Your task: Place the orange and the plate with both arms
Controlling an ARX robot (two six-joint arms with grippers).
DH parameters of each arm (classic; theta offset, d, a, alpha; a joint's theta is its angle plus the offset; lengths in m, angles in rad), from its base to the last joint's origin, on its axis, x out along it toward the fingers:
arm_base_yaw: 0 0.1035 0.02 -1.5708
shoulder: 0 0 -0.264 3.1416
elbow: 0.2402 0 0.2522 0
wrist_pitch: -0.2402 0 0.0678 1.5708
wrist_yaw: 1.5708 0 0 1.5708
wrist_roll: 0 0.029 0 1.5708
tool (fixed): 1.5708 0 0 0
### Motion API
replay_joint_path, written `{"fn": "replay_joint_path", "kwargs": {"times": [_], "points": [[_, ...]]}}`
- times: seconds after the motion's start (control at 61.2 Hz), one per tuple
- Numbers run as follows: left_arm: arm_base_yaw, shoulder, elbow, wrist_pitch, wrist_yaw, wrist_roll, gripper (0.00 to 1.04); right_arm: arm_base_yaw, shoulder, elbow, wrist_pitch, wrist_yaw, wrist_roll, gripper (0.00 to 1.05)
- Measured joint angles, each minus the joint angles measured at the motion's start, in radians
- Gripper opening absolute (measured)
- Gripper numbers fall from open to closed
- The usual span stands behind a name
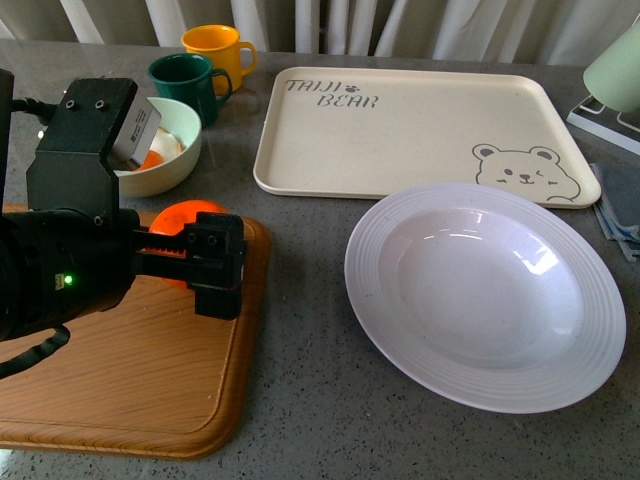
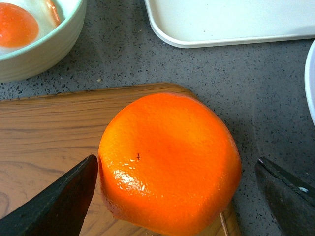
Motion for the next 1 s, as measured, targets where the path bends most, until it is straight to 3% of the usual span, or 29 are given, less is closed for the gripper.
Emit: {"fn": "replay_joint_path", "kwargs": {"times": [0.261, 0.424, 0.555, 0.784, 0.996], "points": [[-0.002, 0.012, 0.011, 0.0, -0.024, 0.013, 0.95, 0.0, 0.0, 0.0, 0.0, 0.0, 0.0, 0.96], [-0.004, 0.012, 0.011, 0.005, -0.037, 0.018, 0.68, 0.0, 0.0, 0.0, 0.0, 0.0, 0.0, 0.96], [-0.004, 0.012, 0.011, 0.011, -0.043, 0.022, 0.59, 0.0, 0.0, 0.0, 0.0, 0.0, 0.0, 0.96], [-0.016, -0.044, -0.004, 0.014, -0.04, 0.025, 0.57, 0.0, 0.0, 0.0, 0.0, 0.0, 0.0, 0.96], [-0.127, -0.082, 0.025, 0.0, 0.0, 0.026, 0.57, 0.0, 0.0, 0.0, 0.0, 0.0, 0.0, 0.96]]}}
